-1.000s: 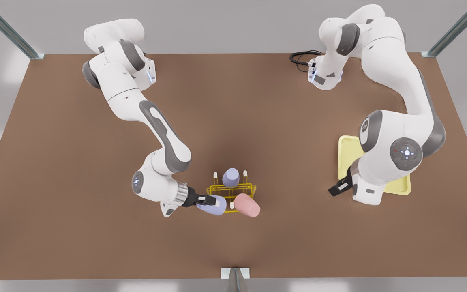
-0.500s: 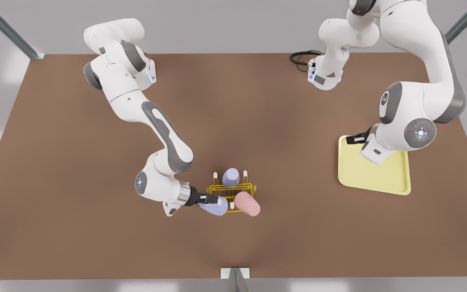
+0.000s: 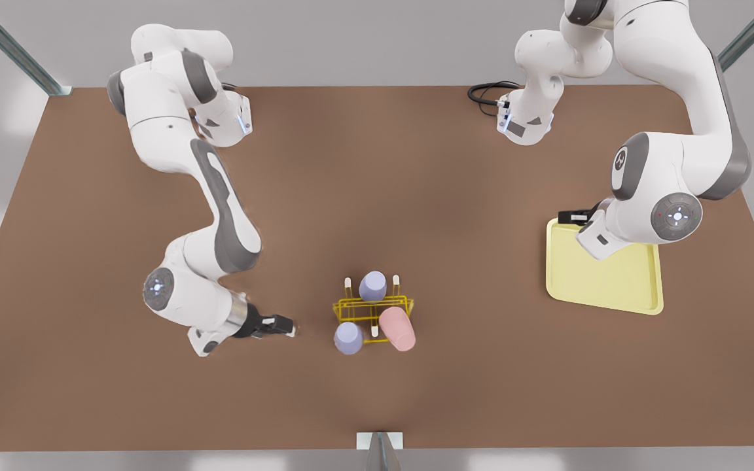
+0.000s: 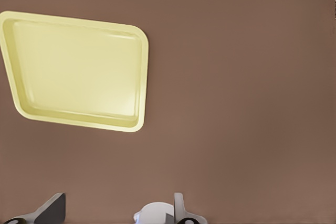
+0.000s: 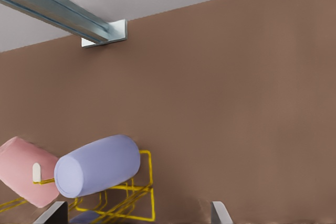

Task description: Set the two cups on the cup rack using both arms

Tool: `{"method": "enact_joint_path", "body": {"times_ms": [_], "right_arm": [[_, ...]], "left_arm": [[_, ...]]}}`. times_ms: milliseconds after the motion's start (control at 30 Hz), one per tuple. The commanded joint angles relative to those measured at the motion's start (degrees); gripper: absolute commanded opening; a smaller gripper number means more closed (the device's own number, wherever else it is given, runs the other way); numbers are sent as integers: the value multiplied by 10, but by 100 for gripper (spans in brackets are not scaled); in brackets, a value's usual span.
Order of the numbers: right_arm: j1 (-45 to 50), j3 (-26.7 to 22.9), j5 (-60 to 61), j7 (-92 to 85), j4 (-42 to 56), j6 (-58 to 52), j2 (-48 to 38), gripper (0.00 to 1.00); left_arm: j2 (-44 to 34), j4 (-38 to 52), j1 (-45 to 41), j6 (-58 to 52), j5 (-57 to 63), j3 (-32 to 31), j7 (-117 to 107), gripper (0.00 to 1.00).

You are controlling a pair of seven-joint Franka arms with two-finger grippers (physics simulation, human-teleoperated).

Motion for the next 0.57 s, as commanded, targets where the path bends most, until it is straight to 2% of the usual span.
{"method": "enact_joint_path", "body": {"times_ms": [0, 67, 133, 200, 533], "right_arm": [[-65, -13, -180, -123, 2, -207, -9, 100], [-133, -27, -179, -197, -15, -218, -94, 100], [-135, -25, -173, -185, -70, -236, -179, 100], [-122, -24, -167, -182, -89, -255, -227, 100], [-112, -23, -167, -141, -89, -293, -255, 100]], "left_arm": [[-1, 0, 0, -4, 0, 0, 85, 100], [-1, 0, -1, -4, 0, 0, 84, 100], [-1, 1, 0, -3, 0, 0, 85, 100], [-1, 0, -1, -4, 0, 0, 85, 100], [-1, 0, -1, -5, 0, -1, 84, 100]]}}
